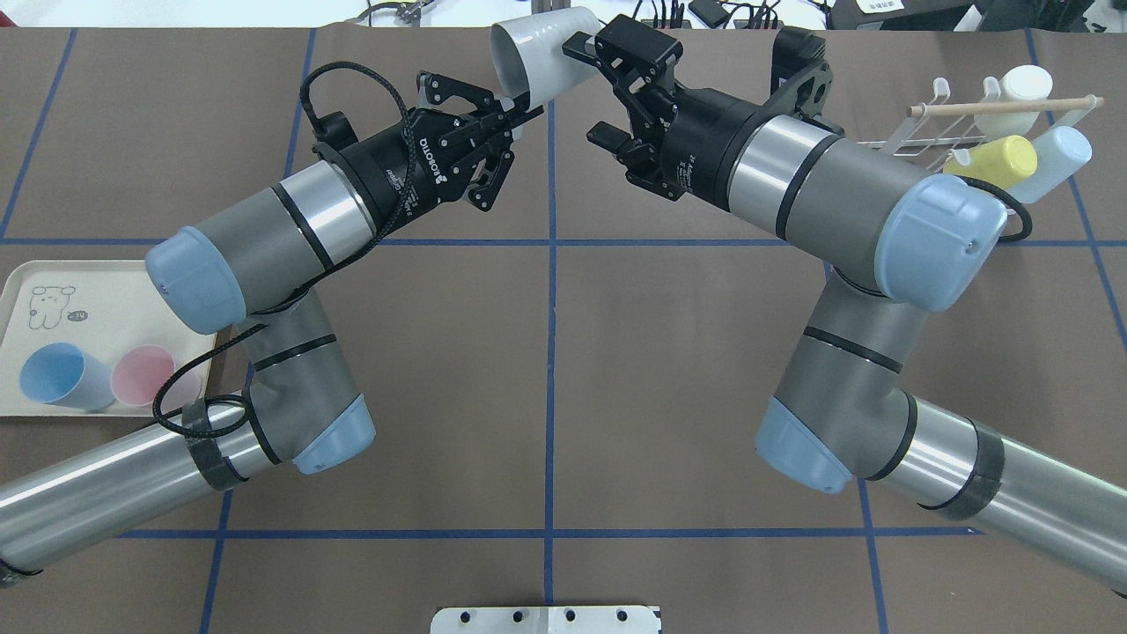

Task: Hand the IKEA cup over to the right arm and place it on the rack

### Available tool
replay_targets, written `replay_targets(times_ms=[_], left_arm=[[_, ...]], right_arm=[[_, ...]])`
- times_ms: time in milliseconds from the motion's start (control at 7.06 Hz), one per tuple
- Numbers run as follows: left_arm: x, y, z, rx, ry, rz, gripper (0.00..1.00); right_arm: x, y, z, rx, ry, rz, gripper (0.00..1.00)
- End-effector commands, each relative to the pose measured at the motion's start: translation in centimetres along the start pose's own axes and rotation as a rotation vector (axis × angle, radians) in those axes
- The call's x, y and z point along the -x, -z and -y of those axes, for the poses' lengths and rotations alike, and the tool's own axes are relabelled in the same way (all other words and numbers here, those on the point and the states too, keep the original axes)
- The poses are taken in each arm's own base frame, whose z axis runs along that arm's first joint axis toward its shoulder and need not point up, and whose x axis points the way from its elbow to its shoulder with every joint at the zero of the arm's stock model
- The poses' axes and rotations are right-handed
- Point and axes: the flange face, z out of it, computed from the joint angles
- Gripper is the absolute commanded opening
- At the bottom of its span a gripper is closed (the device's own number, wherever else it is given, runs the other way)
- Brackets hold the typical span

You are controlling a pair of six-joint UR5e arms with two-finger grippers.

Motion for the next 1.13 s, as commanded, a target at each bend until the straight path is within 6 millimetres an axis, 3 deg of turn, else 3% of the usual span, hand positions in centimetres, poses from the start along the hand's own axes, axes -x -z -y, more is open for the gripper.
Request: replay_targets(times_ms=[0,992], left_arm=[[0.4,-0.1,-0.6,0.011,0.008,0.003,0.00],[0.9,0.5,-2.2,0.041,0.027,0.005,0.00]], right_arm=[[0.0,0.0,0.0,-0.004,-0.001,0.003,1.00],[0.2,0.0,0.3,-0.014,0.000,0.007,1.00]])
